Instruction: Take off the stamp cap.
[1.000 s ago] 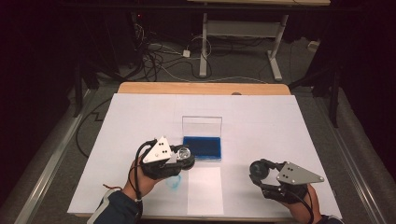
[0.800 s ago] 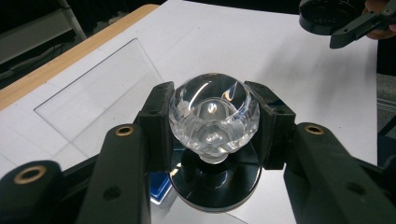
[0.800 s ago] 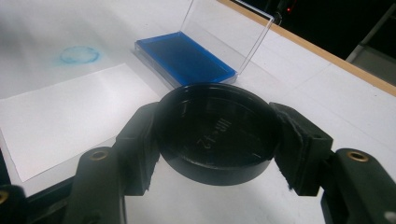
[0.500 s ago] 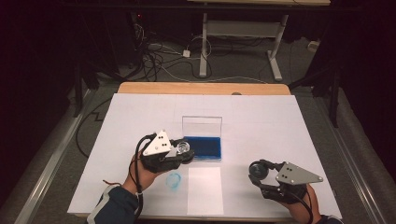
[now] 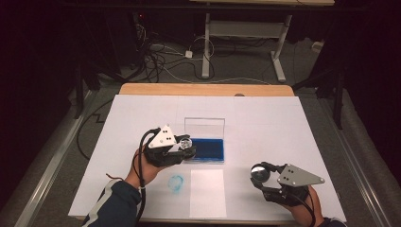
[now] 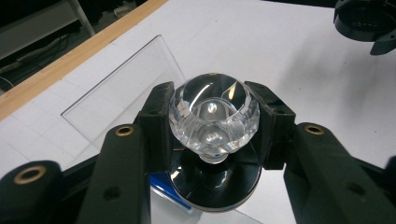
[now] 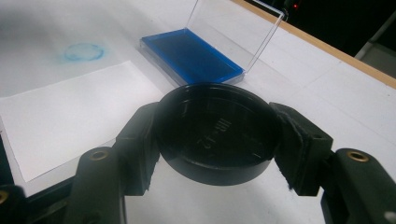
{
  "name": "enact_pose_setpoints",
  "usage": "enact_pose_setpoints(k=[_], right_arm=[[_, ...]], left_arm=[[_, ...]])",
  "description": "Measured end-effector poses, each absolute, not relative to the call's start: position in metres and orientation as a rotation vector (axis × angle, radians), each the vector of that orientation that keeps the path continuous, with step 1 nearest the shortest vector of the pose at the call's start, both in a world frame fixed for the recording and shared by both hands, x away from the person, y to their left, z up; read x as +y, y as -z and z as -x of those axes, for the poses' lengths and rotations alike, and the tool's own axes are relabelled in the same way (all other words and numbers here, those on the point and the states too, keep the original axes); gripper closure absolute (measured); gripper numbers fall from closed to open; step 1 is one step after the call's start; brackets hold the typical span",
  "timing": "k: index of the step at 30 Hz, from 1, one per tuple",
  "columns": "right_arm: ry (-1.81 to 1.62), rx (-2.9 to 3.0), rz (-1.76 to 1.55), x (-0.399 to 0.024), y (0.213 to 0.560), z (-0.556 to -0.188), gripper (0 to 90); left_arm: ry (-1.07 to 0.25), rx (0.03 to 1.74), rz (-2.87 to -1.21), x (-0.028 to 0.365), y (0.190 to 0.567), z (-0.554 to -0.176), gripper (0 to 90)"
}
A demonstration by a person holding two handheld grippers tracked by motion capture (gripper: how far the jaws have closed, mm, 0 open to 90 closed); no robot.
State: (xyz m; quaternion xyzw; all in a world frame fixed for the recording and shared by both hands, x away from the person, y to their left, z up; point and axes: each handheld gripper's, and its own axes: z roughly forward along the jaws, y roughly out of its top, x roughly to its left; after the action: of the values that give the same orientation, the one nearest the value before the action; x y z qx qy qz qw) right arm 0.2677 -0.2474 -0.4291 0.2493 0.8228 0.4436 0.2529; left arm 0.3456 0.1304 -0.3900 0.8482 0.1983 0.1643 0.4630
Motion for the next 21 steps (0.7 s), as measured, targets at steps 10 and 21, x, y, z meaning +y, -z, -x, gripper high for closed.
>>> enact_pose_setpoints(k=[10,21], right_arm=[[-1.207,2.242,-0.678,-0.247,0.430,-0.268,38.2],[-1.210,2.250,-0.678,-0.246,0.430,-0.268,38.2]], left_arm=[[-0.381,0.471,-2.141,0.121,0.387,-0.359,54.1],[-0.381,0.457,-2.175,0.111,0.390,-0.369,54.1]])
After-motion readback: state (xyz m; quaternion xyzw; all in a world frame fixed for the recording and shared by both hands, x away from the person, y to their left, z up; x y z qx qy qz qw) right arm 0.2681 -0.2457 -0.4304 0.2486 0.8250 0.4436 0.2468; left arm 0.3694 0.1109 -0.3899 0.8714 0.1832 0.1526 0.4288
